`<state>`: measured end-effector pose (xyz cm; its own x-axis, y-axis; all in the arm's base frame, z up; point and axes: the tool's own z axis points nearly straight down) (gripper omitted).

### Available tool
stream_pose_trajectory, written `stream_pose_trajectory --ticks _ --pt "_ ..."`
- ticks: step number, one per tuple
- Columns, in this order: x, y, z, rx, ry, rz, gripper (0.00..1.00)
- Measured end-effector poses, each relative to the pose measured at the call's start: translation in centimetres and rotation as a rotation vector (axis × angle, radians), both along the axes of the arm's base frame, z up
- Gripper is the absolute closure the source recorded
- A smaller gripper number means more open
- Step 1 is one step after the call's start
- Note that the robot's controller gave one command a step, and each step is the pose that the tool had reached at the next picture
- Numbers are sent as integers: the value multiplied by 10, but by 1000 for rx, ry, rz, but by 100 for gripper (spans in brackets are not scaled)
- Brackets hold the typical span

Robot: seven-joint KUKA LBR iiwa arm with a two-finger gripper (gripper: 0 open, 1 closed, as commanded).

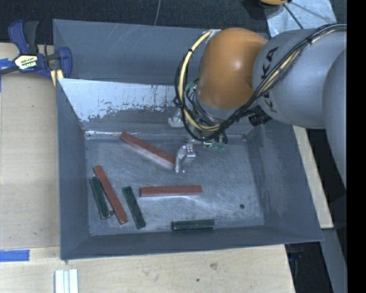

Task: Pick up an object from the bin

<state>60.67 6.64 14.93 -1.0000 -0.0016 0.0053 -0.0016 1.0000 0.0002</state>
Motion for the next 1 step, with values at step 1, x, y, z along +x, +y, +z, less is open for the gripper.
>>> stream_pose_trajectory --ticks 1 --pt "2 0 5 0 -9 -1 0"
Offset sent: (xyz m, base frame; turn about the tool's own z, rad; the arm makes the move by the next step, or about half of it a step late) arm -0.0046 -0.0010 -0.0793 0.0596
